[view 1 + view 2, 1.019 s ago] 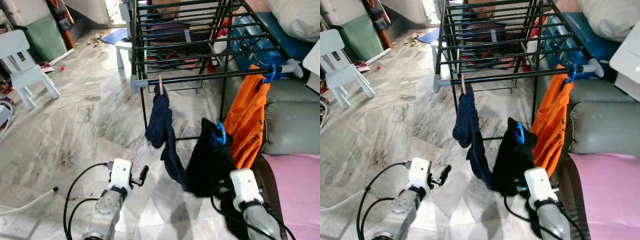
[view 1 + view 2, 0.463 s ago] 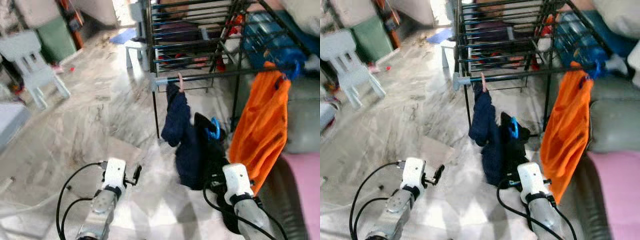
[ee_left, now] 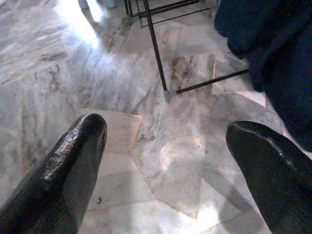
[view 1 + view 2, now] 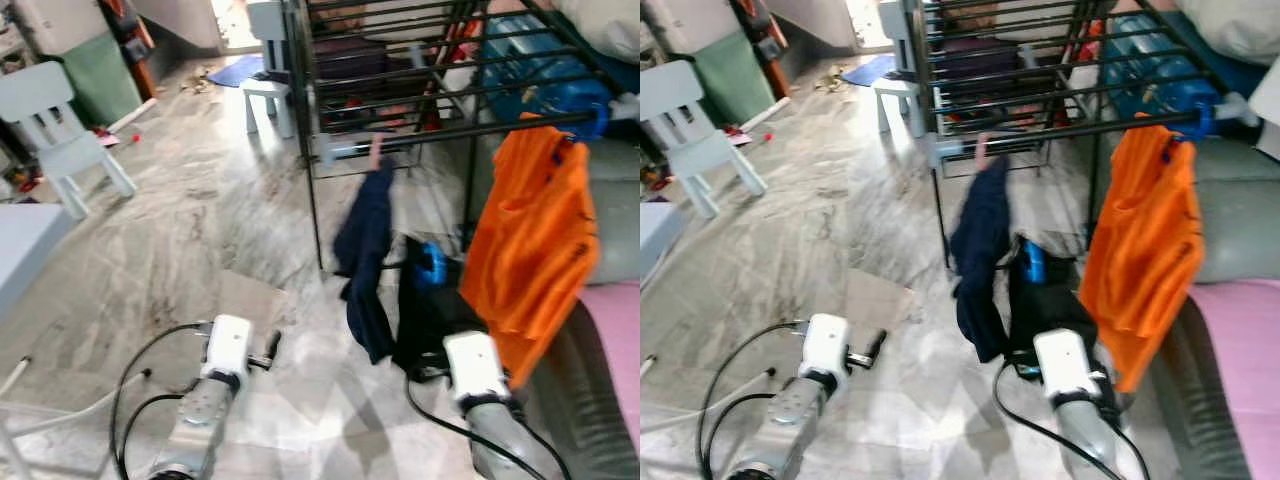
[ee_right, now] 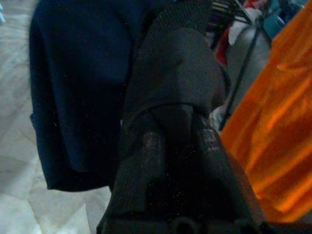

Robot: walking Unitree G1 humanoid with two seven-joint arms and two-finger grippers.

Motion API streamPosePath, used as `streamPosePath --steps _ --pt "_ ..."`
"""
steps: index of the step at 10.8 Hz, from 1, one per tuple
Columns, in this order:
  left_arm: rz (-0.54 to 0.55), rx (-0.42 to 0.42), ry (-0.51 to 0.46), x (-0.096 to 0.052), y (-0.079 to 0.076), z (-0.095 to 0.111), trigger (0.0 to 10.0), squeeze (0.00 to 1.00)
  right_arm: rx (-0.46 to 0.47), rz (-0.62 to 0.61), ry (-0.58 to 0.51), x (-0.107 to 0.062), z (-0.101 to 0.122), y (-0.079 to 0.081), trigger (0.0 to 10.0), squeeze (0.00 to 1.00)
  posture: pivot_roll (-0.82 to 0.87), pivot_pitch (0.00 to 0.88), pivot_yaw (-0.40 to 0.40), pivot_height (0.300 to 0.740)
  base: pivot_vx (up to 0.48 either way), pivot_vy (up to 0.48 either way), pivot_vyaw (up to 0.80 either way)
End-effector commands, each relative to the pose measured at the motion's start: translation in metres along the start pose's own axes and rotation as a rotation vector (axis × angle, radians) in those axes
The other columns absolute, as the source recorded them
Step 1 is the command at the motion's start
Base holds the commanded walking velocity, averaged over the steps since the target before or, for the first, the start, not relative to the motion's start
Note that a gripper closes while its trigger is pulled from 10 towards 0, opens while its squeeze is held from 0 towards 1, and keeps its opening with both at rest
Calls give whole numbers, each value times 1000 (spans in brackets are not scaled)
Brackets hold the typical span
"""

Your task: Hang hanger

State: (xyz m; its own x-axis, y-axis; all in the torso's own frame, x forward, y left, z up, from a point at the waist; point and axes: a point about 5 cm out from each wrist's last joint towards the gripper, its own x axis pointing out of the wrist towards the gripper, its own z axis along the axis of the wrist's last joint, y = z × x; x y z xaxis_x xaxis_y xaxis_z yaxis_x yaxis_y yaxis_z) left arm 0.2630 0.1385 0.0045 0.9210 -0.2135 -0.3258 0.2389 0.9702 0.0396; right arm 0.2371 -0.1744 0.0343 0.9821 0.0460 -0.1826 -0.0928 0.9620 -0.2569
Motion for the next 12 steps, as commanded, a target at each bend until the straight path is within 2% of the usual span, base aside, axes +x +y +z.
streamPosePath --steps 1,9,12 --pt "-13 7 5 1 -3 1 10000 0 -12 -19 -34 2 6 -5 10000 0 -104 48 117 740 -300 0 0" --pt "-4 8 39 4 -4 -7 10000 0 -13 -10 -28 6 5 -3 10000 0 -107 52 109 740 -307 0 0" --pt "35 19 49 6 2 -10 10000 0 -6 10 -28 5 5 -1 10000 0 -109 54 106 740 0 0 0"
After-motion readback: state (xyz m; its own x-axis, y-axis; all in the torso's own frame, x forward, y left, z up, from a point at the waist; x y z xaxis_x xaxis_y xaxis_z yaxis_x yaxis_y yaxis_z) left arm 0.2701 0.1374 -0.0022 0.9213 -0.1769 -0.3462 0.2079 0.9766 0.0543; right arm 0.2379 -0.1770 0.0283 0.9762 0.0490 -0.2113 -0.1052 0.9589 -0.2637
